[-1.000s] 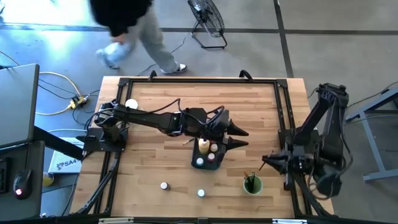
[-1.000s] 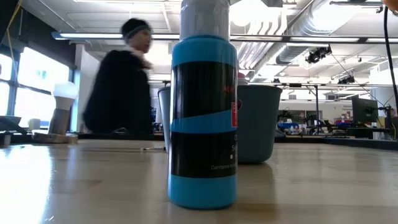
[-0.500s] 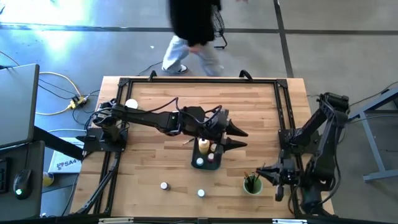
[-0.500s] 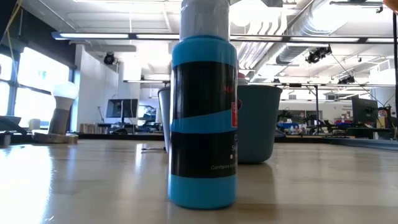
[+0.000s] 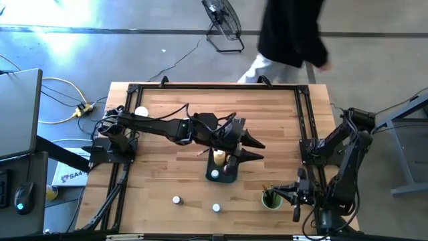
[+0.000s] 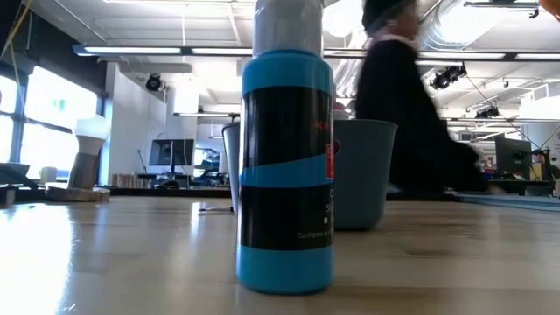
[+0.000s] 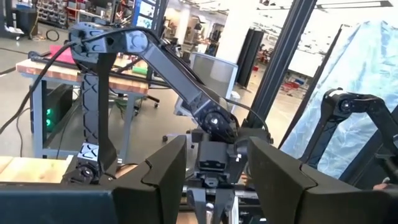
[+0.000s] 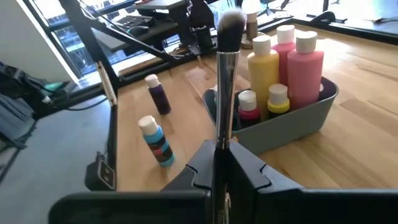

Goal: Pick & Place Paint Supplies
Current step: Put the black and silver paint brush into the green cup

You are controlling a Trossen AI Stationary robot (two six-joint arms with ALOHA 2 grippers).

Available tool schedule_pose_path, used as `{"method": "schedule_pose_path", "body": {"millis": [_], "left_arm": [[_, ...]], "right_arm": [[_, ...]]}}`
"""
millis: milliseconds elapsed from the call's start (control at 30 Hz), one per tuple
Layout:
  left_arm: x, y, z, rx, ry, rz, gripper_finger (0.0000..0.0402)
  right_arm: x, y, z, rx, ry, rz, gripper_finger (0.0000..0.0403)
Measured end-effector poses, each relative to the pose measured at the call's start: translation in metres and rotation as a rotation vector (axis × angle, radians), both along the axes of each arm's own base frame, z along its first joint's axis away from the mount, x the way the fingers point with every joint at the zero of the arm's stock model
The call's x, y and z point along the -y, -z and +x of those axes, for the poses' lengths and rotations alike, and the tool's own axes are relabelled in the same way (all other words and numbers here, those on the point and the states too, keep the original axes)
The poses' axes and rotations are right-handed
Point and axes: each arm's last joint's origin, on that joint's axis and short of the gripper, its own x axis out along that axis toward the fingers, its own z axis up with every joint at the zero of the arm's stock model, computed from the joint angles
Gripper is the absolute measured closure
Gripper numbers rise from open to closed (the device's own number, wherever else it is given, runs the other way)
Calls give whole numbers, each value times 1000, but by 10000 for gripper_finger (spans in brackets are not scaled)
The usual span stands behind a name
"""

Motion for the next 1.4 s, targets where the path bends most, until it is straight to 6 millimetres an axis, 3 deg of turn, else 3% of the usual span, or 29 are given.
{"method": "schedule_pose_path", "body": {"millis": [367,567,1000,1167,1400], "left_arm": [[1,0,0,-1,51,1,234],[2,0,-1,-16,80,-36,234],[2,2,0,-34,82,-44,234],[3,2,-1,-34,115,-42,234],[4,-2,-4,-32,169,-61,234]], "right_arm": [[-15,36,6,-49,32,-1,388],[-16,44,7,-110,33,-1,386],[-14,46,12,-194,37,22,297],[-10,32,10,-177,31,72,277],[11,-18,2,-122,-42,161,284]]}}
